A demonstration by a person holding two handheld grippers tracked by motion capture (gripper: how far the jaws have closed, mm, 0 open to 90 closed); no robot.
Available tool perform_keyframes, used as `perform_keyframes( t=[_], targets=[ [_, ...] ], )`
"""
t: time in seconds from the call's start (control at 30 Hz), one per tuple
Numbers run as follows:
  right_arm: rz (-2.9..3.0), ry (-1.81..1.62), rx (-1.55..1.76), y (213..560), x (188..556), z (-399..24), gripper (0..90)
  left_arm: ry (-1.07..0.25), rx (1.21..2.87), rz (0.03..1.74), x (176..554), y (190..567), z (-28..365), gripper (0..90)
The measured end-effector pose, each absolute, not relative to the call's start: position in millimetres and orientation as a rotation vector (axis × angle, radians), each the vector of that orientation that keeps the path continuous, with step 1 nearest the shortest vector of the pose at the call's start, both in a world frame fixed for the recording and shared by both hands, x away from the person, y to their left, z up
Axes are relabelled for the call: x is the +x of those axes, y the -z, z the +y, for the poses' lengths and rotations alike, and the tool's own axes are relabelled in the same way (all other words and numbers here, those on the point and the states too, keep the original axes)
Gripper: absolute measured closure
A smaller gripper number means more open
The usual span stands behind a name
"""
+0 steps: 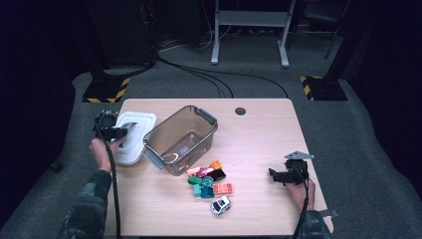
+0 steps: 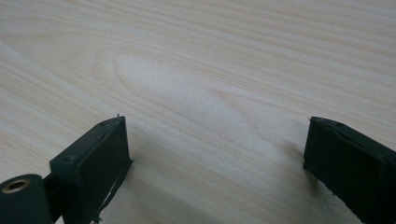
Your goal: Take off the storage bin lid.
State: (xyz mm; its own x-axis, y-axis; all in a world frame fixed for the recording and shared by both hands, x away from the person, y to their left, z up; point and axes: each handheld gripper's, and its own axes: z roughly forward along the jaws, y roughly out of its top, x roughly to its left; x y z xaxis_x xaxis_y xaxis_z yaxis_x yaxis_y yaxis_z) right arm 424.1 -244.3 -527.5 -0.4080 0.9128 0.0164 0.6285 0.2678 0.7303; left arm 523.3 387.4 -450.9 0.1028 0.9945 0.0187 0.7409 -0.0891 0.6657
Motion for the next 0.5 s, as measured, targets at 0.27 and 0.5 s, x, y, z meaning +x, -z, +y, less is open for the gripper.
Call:
perform_keyframes(
  t=[0.27, 0.5],
  targets=[
    [2.136, -0.942, 1.395, 527.6, 424.1, -244.3, 6.1, -0.635, 1.892, 1.707, 523.1, 468.4, 385.1, 67.6],
    [2.135, -0.942, 1.399, 527.5, 423.9, -244.3, 6.1, -0.629, 1.905, 1.711, 523.0, 479.3, 382.5, 67.4]
  ],
)
